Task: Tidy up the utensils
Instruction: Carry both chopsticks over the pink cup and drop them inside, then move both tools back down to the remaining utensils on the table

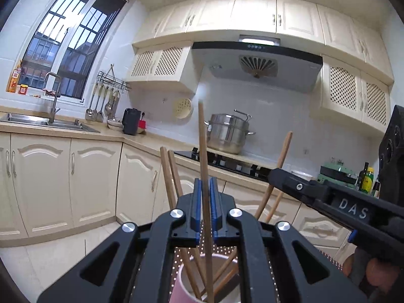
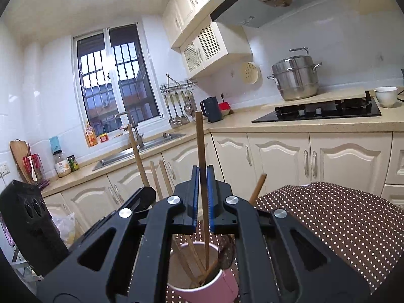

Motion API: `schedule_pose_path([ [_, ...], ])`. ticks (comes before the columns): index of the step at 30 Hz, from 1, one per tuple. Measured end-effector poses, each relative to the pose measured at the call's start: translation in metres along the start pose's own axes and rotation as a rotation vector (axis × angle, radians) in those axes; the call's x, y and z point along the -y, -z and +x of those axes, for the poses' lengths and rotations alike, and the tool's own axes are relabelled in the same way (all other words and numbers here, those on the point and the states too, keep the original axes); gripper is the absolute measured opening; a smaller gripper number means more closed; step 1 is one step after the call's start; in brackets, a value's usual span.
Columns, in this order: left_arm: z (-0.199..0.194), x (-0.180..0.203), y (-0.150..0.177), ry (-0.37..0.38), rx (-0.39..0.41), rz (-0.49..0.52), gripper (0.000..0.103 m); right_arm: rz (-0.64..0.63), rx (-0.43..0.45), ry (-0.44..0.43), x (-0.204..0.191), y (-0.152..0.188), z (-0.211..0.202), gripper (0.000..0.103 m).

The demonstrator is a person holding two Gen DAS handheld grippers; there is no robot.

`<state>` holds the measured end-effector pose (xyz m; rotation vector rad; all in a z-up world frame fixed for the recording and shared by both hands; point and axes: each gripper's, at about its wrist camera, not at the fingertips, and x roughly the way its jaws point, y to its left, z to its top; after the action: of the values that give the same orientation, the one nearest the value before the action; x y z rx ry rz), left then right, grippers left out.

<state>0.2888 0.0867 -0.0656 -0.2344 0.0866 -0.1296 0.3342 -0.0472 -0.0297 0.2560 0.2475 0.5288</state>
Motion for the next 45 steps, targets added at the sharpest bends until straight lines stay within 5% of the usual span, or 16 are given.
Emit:
schedule_pose_path([
  [1,-0.001,-0.001,0.000,0.003,-0.007,-0.005,0.023,0.000,-0.003,0.003,-0.001,0.001,-0.001,0.007],
  [3,-0.004,-0.002,0.001,-0.005,-0.010,-0.016,0.034,-0.002,-0.011,0.007,-0.002,0.003,-0.003,0.007],
  [6,-0.008,-0.004,0.001,-0.002,-0.027,-0.017,0.034,-0.011,-0.018,0.014,-0.005,0.006,-0.006,0.007],
  [13,-0.023,-0.005,-0.003,-0.016,-0.053,-0.006,0.053,-0.019,-0.029,0.032,-0.013,0.009,-0.011,0.007],
  [21,-0.030,-0.009,-0.001,-0.149,-0.123,0.052,0.058,-0.026,-0.058,0.043,-0.020,0.017,-0.015,0.008],
  [35,-0.053,-0.017,-0.006,-0.178,-0.201,0.046,0.061,-0.036,-0.094,0.056,-0.036,0.026,-0.031,0.010],
  [37,-0.058,-0.015,-0.006,-0.179,-0.209,0.050,0.062,-0.040,-0.093,0.056,-0.038,0.025,-0.034,0.013],
  [41,-0.067,-0.013,-0.007,-0.181,-0.222,0.054,0.063,-0.033,-0.067,0.054,-0.040,0.023,-0.045,0.052],
  [45,-0.074,-0.012,-0.006,-0.170,-0.251,0.043,0.064,-0.032,-0.054,0.061,-0.040,0.019,-0.059,0.052],
])
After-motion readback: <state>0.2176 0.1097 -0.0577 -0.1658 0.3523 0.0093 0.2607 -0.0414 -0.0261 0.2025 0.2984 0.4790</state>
